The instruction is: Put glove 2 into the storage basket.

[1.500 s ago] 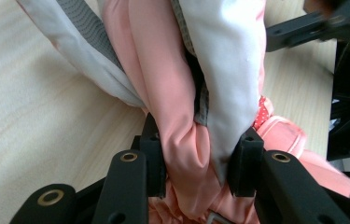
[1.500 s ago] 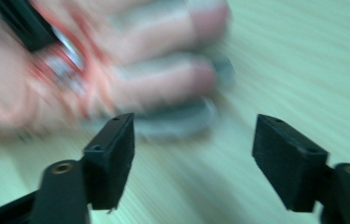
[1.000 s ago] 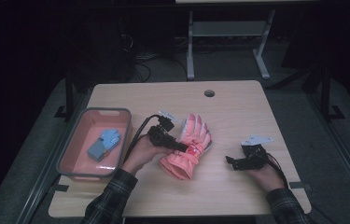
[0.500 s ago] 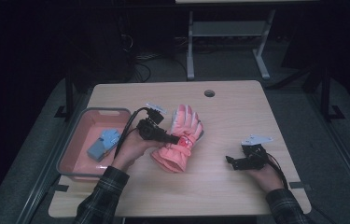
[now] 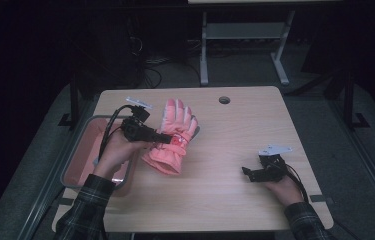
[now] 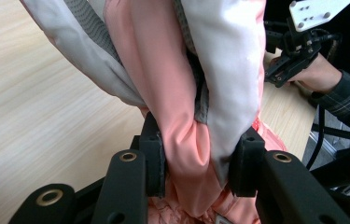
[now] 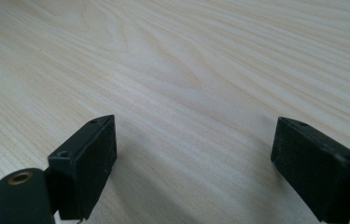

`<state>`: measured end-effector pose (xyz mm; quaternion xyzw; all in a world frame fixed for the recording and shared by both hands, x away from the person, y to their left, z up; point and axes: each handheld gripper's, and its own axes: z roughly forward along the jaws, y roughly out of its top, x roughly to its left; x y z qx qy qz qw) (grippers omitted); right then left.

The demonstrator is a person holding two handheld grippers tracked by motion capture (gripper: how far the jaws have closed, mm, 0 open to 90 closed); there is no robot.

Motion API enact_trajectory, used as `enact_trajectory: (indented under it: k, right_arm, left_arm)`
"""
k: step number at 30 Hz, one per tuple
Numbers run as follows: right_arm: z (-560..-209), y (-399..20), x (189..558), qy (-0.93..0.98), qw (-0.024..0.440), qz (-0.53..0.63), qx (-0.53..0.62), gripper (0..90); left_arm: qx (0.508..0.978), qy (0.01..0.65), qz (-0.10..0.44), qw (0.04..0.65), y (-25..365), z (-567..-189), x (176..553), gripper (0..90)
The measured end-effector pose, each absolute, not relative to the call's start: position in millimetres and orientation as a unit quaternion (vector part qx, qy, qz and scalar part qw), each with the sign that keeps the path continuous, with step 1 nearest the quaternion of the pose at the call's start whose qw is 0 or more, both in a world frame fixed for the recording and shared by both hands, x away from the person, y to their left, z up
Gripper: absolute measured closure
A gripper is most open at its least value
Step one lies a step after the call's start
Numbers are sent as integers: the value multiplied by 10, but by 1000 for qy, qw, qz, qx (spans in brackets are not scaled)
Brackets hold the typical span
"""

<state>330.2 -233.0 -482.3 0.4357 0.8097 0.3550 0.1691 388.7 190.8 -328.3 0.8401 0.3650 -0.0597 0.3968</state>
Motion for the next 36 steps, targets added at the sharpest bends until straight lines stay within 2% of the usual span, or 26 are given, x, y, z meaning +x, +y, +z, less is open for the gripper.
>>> enact_trajectory:
  k: [10, 21, 28, 36]
  right_arm:
    - [-4822, -2330, 3302, 809, 168, 355, 438, 138]
    - [-4823, -2332, 3307, 806, 171, 354, 442, 138]
    - [-4824, -2333, 3307, 805, 171, 353, 445, 139]
    - [-4824, -2334, 3311, 804, 173, 353, 446, 139]
  left_arm:
    - [827, 388, -51, 403, 2382, -3047, 3799, 639]
    - [808, 421, -40, 411, 3003, -2959, 3684, 637]
    - [793, 453, -33, 406, 3359, -3030, 3655, 636]
    - [782, 482, -28, 395, 3595, -3192, 3668, 635]
